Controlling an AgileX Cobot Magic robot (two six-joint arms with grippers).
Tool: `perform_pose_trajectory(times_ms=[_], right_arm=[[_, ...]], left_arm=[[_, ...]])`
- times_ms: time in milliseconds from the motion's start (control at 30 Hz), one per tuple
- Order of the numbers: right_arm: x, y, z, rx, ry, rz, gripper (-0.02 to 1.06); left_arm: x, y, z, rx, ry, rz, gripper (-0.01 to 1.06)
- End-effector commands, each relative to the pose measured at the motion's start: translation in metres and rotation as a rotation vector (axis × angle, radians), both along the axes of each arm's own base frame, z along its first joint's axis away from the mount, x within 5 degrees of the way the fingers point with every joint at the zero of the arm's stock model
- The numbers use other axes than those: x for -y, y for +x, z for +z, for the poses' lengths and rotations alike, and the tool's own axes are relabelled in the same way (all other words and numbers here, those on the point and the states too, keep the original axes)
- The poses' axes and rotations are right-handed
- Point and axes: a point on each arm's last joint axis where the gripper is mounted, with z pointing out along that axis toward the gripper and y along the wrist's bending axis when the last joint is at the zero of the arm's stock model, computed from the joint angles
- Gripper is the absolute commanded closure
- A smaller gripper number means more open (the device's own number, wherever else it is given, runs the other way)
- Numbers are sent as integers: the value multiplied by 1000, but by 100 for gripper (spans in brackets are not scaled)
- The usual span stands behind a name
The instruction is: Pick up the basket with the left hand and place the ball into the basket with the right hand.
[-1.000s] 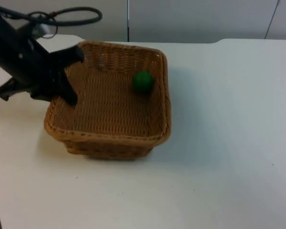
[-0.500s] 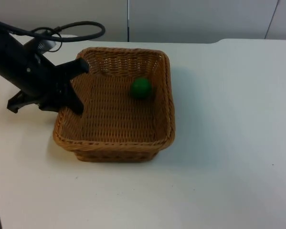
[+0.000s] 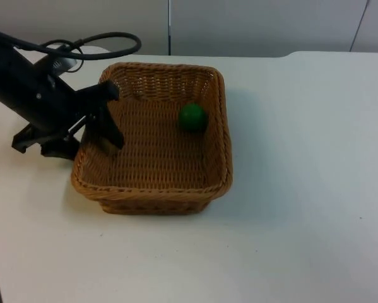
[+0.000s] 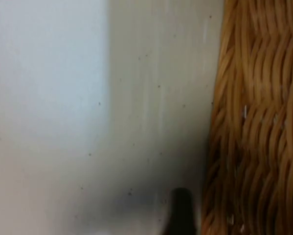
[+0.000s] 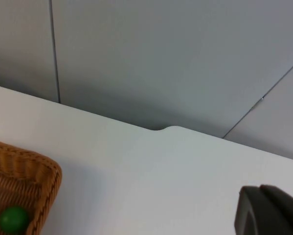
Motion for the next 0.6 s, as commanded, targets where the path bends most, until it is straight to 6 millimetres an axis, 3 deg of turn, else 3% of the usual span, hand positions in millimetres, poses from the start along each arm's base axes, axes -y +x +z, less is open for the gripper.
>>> perform_pose_trajectory(times_ms=[0, 167, 367, 467, 567], right_arm=[[1, 0, 3, 19, 9, -1, 105], [1, 0, 3, 21, 16, -5, 105], [1, 0, 3, 21, 16, -5, 105], [1, 0, 3, 19, 16, -5, 105], [1, 0, 3, 19, 16, -5, 105]], left_arm=[[2, 0, 2, 4, -7, -3, 36], [4, 8, 12, 35, -4, -54, 35], [7, 23, 39, 83, -21, -113, 35], [1, 31, 61, 119, 65, -133, 35], [-4, 33, 70, 119, 96, -139, 35]])
